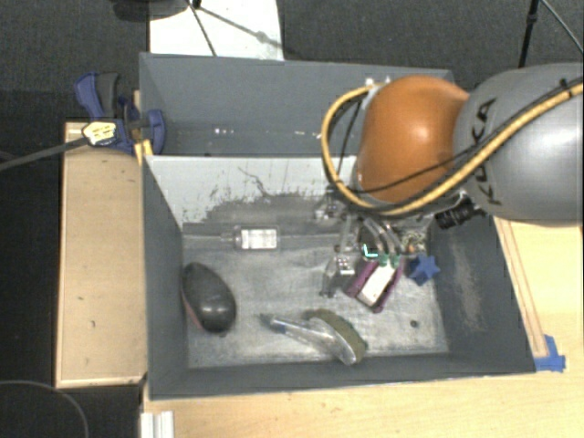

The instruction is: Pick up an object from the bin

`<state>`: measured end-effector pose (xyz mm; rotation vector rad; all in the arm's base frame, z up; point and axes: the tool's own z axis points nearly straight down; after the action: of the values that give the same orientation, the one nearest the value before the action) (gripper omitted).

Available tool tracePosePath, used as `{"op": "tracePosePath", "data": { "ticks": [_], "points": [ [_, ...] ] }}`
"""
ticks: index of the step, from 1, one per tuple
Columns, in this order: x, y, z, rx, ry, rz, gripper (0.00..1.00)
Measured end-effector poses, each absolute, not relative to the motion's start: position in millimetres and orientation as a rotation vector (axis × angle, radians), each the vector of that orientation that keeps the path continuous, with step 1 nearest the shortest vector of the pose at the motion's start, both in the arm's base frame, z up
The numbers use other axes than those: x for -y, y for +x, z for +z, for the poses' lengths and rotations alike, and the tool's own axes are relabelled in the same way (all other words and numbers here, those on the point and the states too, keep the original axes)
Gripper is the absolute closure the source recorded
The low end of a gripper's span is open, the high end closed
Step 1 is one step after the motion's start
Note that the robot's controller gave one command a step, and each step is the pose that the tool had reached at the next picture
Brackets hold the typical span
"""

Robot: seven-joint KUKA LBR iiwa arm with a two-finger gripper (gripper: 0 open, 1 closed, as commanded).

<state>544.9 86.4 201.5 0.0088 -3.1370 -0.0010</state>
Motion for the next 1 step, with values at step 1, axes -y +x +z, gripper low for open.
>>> {"op": "tracePosePath", "data": {
  "ticks": [1],
  "points": [
    [-56.4, 493.2, 105.3, 3.131, -0.062, 0.002, 0.0]
  ]
}}
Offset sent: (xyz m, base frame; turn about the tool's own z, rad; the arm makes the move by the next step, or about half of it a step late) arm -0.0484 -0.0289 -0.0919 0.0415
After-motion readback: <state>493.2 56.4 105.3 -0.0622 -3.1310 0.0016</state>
